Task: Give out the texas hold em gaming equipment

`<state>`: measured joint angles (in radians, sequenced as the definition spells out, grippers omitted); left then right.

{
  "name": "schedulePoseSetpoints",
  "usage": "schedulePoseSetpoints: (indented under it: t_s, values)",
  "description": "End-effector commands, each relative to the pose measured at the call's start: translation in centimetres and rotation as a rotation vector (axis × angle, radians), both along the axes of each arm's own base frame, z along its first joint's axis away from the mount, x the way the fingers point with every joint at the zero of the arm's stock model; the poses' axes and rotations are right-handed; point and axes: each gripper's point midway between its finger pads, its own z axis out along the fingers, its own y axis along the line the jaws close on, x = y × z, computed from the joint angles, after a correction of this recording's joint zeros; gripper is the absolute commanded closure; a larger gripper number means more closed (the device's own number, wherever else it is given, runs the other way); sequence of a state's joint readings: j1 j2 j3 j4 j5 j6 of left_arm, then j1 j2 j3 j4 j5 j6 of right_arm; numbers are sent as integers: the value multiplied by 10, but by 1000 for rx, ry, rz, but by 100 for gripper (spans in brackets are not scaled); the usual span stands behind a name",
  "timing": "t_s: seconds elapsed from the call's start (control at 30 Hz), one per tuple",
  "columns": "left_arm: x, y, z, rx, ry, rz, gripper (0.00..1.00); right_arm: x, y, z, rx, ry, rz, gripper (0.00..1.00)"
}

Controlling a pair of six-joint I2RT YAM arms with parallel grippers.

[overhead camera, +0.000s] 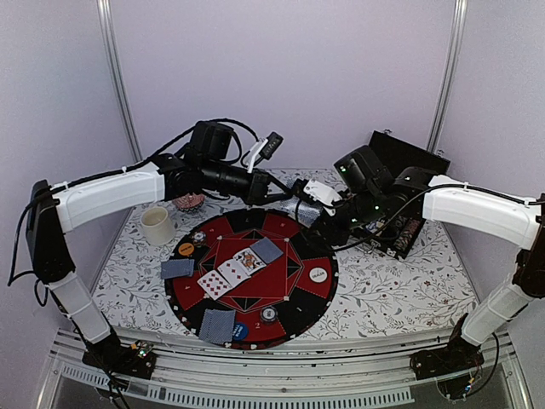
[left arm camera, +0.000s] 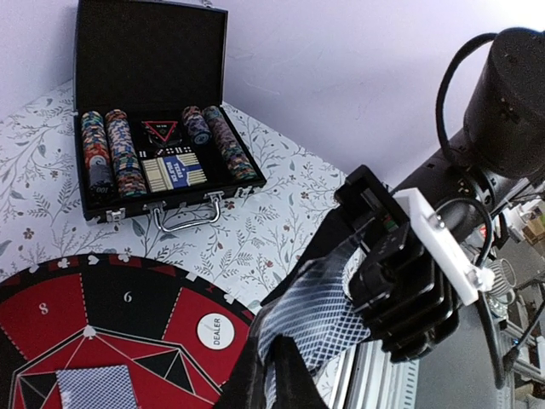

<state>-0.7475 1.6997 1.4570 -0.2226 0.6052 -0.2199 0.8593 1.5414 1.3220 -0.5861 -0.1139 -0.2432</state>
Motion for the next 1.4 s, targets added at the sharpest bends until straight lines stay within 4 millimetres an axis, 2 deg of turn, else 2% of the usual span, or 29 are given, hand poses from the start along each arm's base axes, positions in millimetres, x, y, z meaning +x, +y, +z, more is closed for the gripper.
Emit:
schedulePoseSetpoints:
  t_s: [0.0, 0.2, 0.3, 0.5, 0.67, 1.03, 1.23, 1.37]
  values:
    - [-12, 2, 12, -45, 6, -44, 89, -5, 8, 30, 89, -54, 36, 61]
    - [-11, 5, 20, -50, -13, -26, 83, -6, 7, 30, 90, -53, 39, 61]
    - [-9, 7, 22, -48, -26, -11, 76, -6, 7, 29, 88, -51, 41, 61]
    - [-5, 5, 22, -45, -33, -4, 72, -6, 8, 30, 90, -53, 45, 61]
    - [0, 8, 22, -31, -52, 23, 78, -6, 7, 31, 90, -56, 45, 61]
    - [1, 16, 31, -21, -87, 56, 81, -6, 5, 30, 88, -58, 39, 61]
    - [-7, 13, 32, -39, -69, 12, 90, -6, 4, 32, 87, -65, 36, 61]
    - [-7, 11, 30, -41, -65, 2, 73, -6, 4, 32, 85, -65, 34, 61]
